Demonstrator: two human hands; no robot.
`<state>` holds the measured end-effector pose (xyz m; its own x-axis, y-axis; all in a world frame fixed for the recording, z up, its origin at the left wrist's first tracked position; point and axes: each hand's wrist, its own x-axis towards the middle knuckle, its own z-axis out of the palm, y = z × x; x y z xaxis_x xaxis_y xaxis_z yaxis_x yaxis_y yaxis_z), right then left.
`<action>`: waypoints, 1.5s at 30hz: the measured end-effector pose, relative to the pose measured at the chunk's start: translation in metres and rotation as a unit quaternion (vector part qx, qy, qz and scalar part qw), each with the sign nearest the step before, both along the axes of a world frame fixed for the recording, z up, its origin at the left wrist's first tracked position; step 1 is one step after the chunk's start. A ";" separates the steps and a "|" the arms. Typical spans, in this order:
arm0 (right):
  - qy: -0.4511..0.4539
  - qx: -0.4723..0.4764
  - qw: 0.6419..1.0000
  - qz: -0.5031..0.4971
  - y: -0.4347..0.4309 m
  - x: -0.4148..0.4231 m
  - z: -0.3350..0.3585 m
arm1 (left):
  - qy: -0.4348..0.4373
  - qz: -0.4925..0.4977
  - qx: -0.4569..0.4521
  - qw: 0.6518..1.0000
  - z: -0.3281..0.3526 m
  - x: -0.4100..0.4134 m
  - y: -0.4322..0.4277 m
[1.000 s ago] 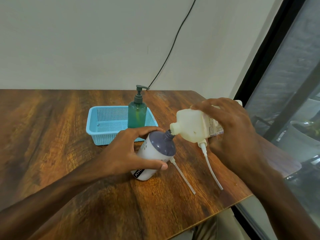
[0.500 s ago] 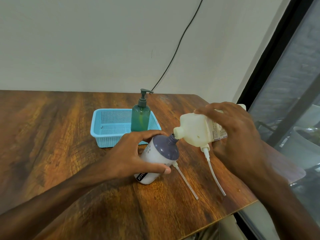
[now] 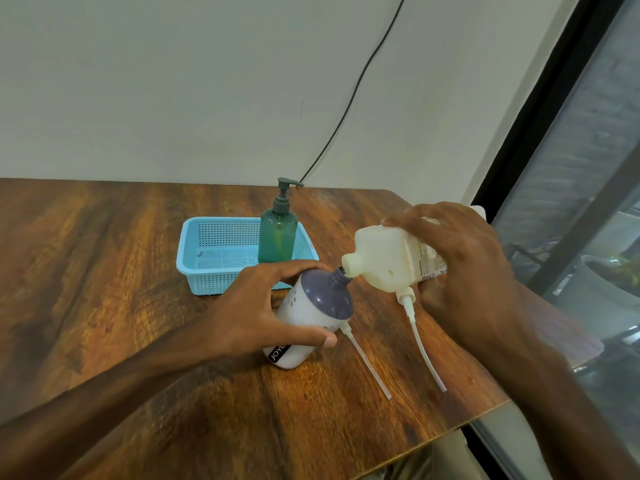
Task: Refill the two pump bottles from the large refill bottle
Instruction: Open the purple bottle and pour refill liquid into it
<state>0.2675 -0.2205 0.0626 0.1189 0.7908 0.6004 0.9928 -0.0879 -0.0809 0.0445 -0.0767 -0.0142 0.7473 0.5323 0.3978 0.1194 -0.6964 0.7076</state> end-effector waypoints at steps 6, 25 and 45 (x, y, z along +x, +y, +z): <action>-0.006 -0.004 1.000 -0.003 0.000 0.000 0.001 | 0.003 0.003 -0.003 1.000 0.000 0.000 0.000; -0.015 0.000 1.000 0.010 0.000 -0.003 0.004 | 0.007 0.001 -0.008 1.000 -0.003 0.000 0.002; -0.026 -0.013 0.999 -0.020 0.004 -0.001 0.007 | -0.003 0.000 0.000 1.000 -0.001 0.002 0.002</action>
<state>0.2664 -0.2164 0.0693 0.1186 0.8012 0.5866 0.9914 -0.1280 -0.0257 0.0466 -0.0749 -0.0149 0.7445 0.5324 0.4029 0.1149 -0.6966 0.7082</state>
